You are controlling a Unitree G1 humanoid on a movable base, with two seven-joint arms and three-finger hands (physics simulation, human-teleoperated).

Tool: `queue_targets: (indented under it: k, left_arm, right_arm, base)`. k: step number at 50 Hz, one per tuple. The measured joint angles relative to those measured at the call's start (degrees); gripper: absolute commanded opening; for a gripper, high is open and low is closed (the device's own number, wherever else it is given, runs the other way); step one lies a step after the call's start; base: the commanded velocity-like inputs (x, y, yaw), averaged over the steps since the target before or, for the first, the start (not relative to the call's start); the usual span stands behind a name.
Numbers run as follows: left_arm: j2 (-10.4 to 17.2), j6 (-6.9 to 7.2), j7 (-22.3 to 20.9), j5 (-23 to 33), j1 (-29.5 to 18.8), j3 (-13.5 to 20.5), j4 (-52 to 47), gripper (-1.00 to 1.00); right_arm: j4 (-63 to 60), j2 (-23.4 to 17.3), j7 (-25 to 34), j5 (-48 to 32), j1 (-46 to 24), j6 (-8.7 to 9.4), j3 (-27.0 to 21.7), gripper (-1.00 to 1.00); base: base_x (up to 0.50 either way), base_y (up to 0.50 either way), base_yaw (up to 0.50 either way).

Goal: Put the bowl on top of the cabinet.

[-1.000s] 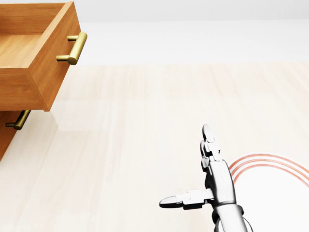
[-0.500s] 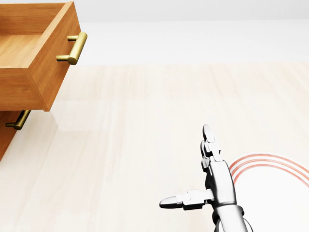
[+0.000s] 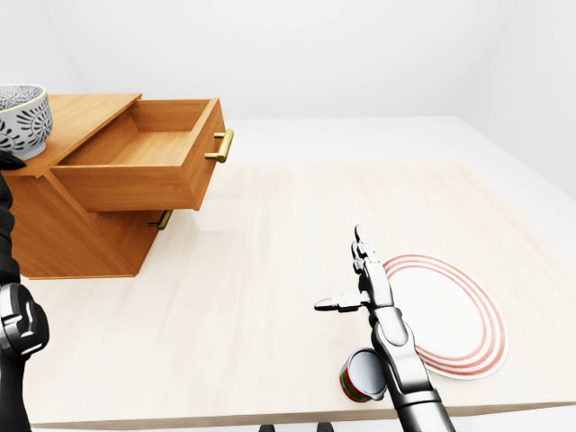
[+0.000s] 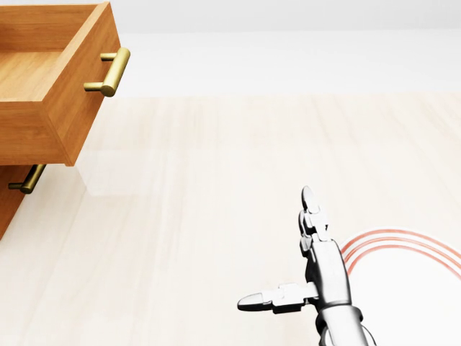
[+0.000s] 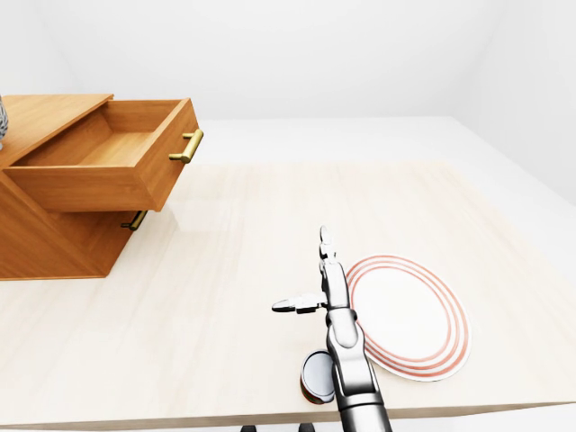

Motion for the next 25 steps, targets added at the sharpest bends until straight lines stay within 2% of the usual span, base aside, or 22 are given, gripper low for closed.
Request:
queue_targets:
  k: [17, 25]
  left_arm:
    - [0.21, 0.0, 0.0, -0.76, -0.48, -0.29, -0.26, 1.0]
    - [-0.38, 0.0, 0.0, -3.12, -1.48, 0.09, -0.73, 1.0]
  right_arm:
    - [0.72, 0.04, -0.11, -0.12, -0.22, -0.27, 0.03, 1.0]
    - [1.23, 0.06, -0.15, -0.16, -0.42, -0.27, 0.03, 1.0]
  base:
    - [0.0, 0.0, 0.0]
    - [0.0, 0.0, 0.0]
